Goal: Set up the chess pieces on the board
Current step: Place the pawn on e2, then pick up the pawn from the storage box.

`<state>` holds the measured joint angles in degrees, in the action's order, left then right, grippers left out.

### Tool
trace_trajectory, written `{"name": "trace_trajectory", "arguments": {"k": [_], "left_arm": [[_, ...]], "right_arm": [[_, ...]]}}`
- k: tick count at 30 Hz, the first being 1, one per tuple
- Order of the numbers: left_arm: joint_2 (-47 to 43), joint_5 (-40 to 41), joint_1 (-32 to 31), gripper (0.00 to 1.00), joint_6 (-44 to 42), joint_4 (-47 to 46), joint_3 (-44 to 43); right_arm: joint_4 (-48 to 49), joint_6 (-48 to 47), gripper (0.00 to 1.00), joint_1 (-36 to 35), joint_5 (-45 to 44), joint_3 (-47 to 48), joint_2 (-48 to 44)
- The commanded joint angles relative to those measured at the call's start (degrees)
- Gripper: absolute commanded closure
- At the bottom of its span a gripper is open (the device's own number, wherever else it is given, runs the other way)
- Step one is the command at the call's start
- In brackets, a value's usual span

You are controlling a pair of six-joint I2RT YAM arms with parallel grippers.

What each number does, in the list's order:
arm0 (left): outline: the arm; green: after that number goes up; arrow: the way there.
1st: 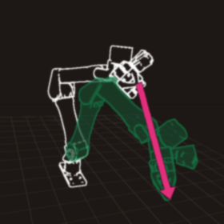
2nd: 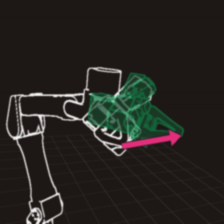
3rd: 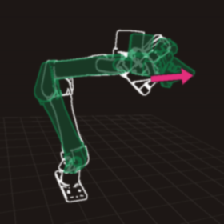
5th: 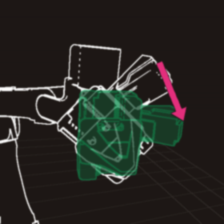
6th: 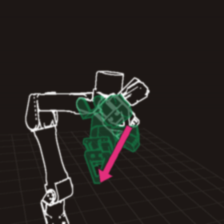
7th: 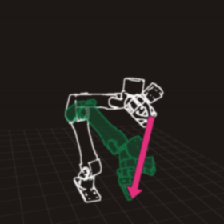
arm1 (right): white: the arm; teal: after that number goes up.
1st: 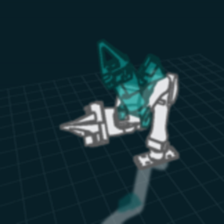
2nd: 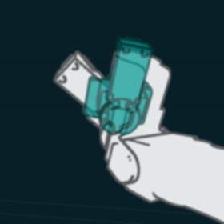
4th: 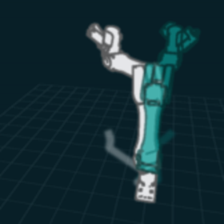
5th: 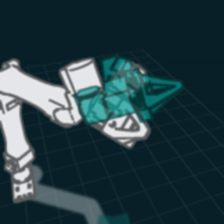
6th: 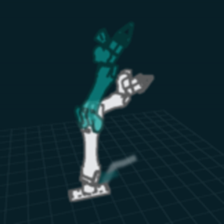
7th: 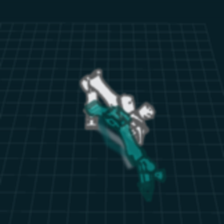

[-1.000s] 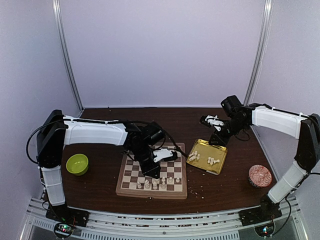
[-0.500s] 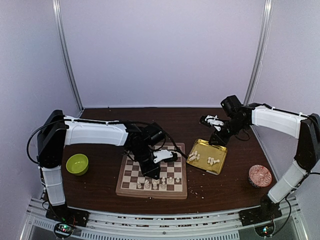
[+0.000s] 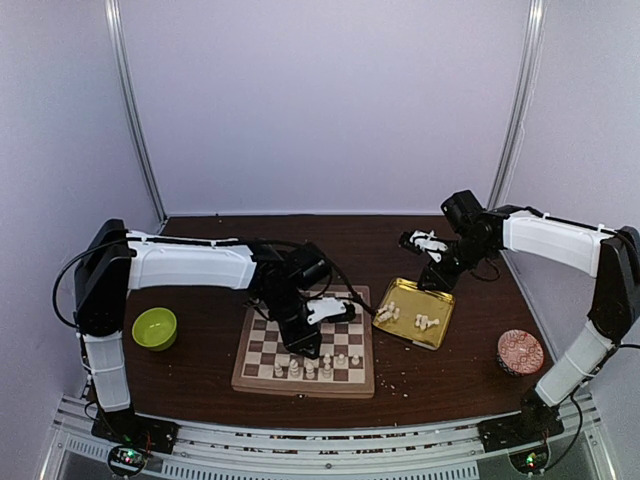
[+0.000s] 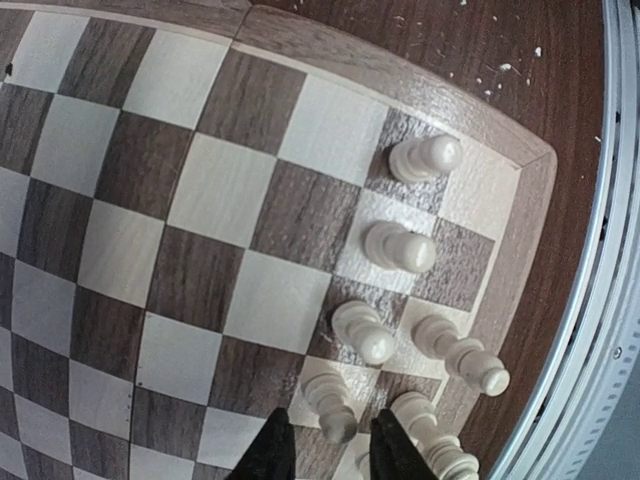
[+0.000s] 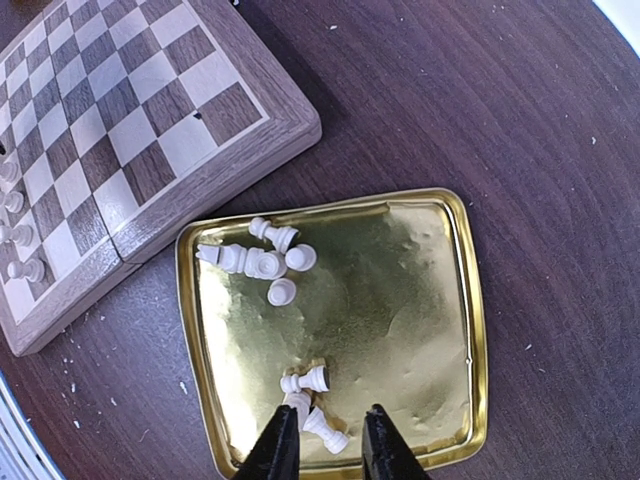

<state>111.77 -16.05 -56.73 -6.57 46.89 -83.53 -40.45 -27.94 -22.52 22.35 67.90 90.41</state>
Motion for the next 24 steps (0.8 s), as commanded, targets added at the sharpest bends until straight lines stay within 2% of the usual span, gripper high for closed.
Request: {"name": "trace_trajectory", "arguments": {"k": [1, 9, 13, 16, 19, 24], "left_arm": [[-3.2, 2.1, 0.1, 0.72, -1.5, 1.1, -3.2], [-8.8, 9.7, 3.0, 0.56, -1.8, 1.9, -11.5], [-10.5, 13.7, 6.0, 0.49, 0.2, -2.6, -14.2], [-11.8, 12.4, 8.9, 0.48, 3.5, -7.2, -12.9], [-13.9, 10.0, 11.0, 0.48, 5.3, -11.4, -7.6], [-15.5, 8.9, 11.1, 0.47, 4.8, -12.4, -4.1]], "right_arm": [[-0.8, 0.0, 0.78, -0.3, 0.1, 1.8, 0.0], [-10.0, -1.7, 0.73, -0.5, -3.1, 5.8, 3.7], [-13.0, -2.8, 0.73, -2.5, -5.9, 5.4, 5.4], [-12.9, -3.1, 0.73, -4.3, -9.1, 3.5, 5.7], [-13.2, -3.1, 0.73, -4.7, -10.2, 2.4, 6.1], [-13.1, -2.8, 0.73, -4.7, -11.6, 2.6, 8.2]]}}
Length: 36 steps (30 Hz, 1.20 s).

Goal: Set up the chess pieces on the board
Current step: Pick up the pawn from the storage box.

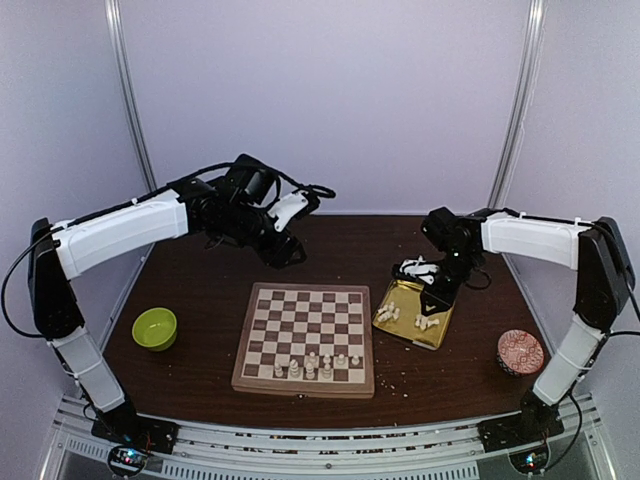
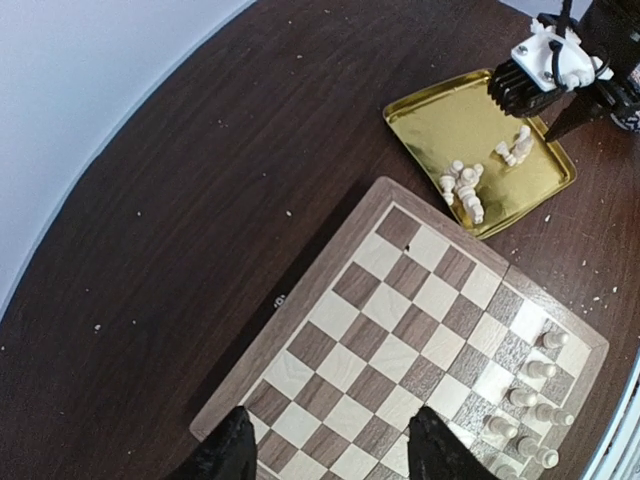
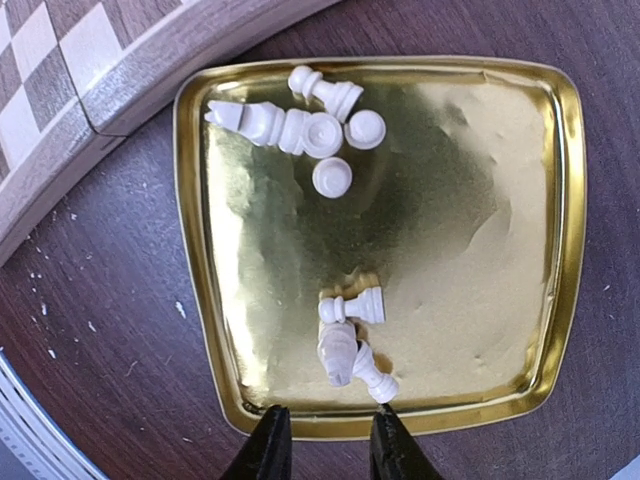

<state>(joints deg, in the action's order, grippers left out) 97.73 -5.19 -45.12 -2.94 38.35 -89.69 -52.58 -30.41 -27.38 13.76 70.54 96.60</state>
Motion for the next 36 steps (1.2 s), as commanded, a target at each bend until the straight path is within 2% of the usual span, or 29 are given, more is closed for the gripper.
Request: {"name": "trace_trajectory", "arguments": {"k": [1, 8, 19, 36], "left_arm": [[-1.6, -2.0, -0.5, 0.47, 1.2, -3.8, 2.1], [-2.3, -0.2, -0.5, 0.46, 1.2, -3.7, 2.4], [-3.0, 2.3, -0.5, 0.46, 1.4, -3.7, 2.5], [-3.6, 2.3, -0.5, 0.46, 0.9, -3.7, 2.7]], "right_arm": [[-1.0, -0.3, 0.73, 0.1, -3.0, 0.1, 2.8], [-0.4, 0.3, 0.73, -0.1, -1.6, 2.8, 5.1], [-3.7, 2.4, 0.74, -3.0, 3.5, 16.3, 13.9], [-2.8, 3.2, 0.76, -6.0, -0.6, 17.0, 19.9]]}}
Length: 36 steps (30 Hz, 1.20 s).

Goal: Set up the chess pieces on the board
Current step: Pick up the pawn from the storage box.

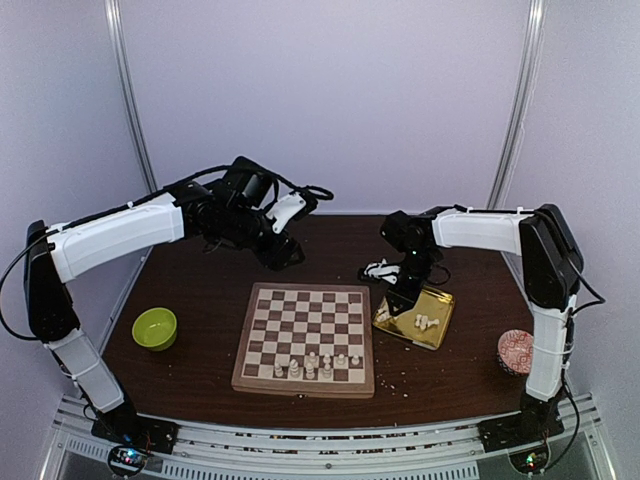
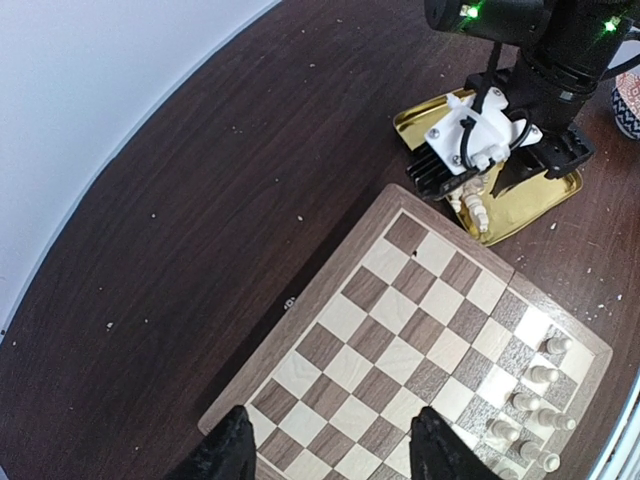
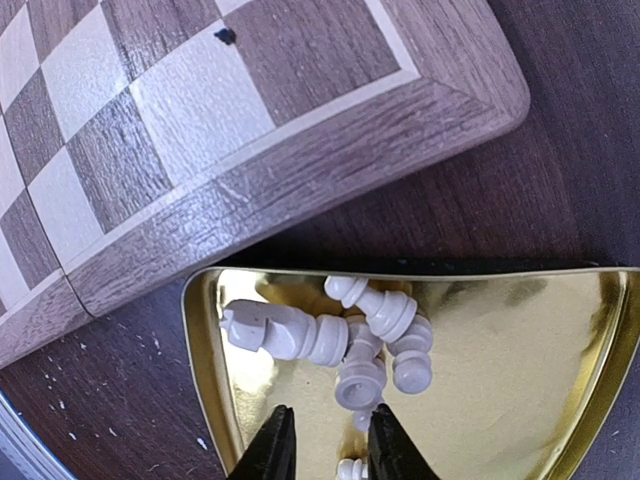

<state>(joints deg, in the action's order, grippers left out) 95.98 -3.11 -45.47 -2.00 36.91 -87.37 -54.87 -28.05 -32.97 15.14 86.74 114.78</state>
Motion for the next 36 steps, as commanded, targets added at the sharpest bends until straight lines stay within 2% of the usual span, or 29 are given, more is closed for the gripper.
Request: {"name": "trace_trajectory", "arguments": {"k": [1, 11, 25, 30, 36], "left_arm": [[-1.8, 0.2, -0.1, 0.46, 0.0, -2.3, 0.4], [-1.5, -0.8, -0.1, 0.46, -0.1, -2.3, 0.3], [-1.2, -1.6, -0.1, 0.46, -0.4, -2.0, 0.2], [-1.2, -1.7, -0.1, 0.46, -0.5, -2.0, 0.2], [-1.2, -2.4, -0.2, 0.46, -0.5, -1.5, -0.2]], "right_arm": [[-0.4, 1.0, 0.76, -0.4, -2.4, 0.7, 1.8], [1.0, 1.4, 0.75, -0.4, -4.8, -0.2, 1.2], [0.6, 1.2, 0.93, -0.4, -3.8, 0.3, 2.3], [-0.7, 0.4, 0.98, -0.4, -1.7, -1.6, -1.4], [-3.7, -0.6, 0.99, -0.4, 1.6, -3.6, -7.0]]}}
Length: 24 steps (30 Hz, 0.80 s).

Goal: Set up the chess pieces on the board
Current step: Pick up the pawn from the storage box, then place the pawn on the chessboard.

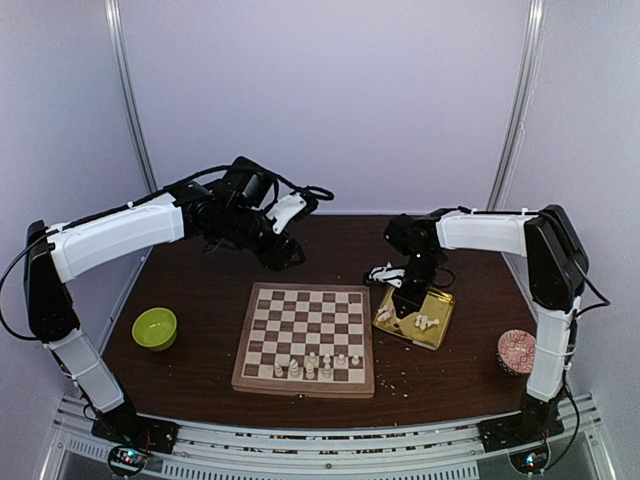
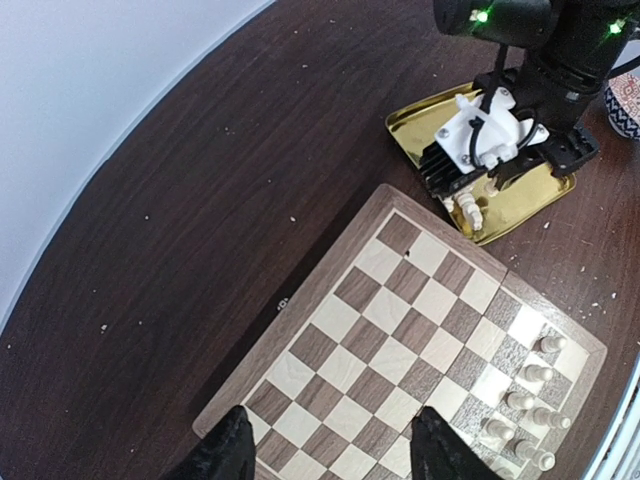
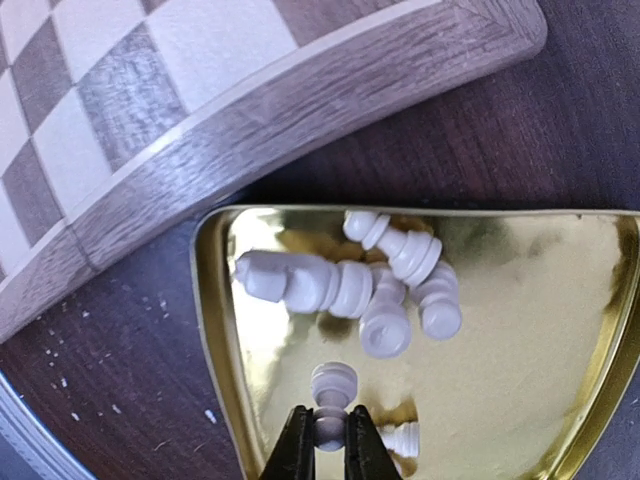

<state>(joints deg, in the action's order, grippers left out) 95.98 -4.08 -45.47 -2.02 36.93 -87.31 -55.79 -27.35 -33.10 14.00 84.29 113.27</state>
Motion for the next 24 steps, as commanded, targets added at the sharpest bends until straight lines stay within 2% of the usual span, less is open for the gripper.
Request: {"name": "trace_trajectory", "arguments": {"k": [1, 5, 9, 18, 24], "left_arm": [[-1.3, -1.6, -0.1, 0.46, -0.4, -1.6, -0.2], [-1.4, -1.3, -0.1, 0.46, -0.4, -1.6, -0.2], [-1.7, 0.2, -0.1, 0.46, -0.1, -1.6, 0.0], [-5.1, 8.0, 0.1, 0.45, 1.6, -4.1, 2.2], [-6.6, 9.0, 0.4, 0.45, 1.5, -4.4, 2.6]], "right_arm": [[-3.3, -1.4, 0.99, -0.3, 2.9, -1.1, -6.0], [-5.1, -1.2, 0.98, -0.9, 4.0, 1.2, -6.9], [-5.9, -1.2, 0.98, -4.3, 3.9, 5.3, -5.6], [-9.1, -2.1, 0.98, -14.7, 0.4, 17.4, 2.7], [-10.4, -2.5, 0.97, -18.7, -2.9, 22.6, 8.3]]}}
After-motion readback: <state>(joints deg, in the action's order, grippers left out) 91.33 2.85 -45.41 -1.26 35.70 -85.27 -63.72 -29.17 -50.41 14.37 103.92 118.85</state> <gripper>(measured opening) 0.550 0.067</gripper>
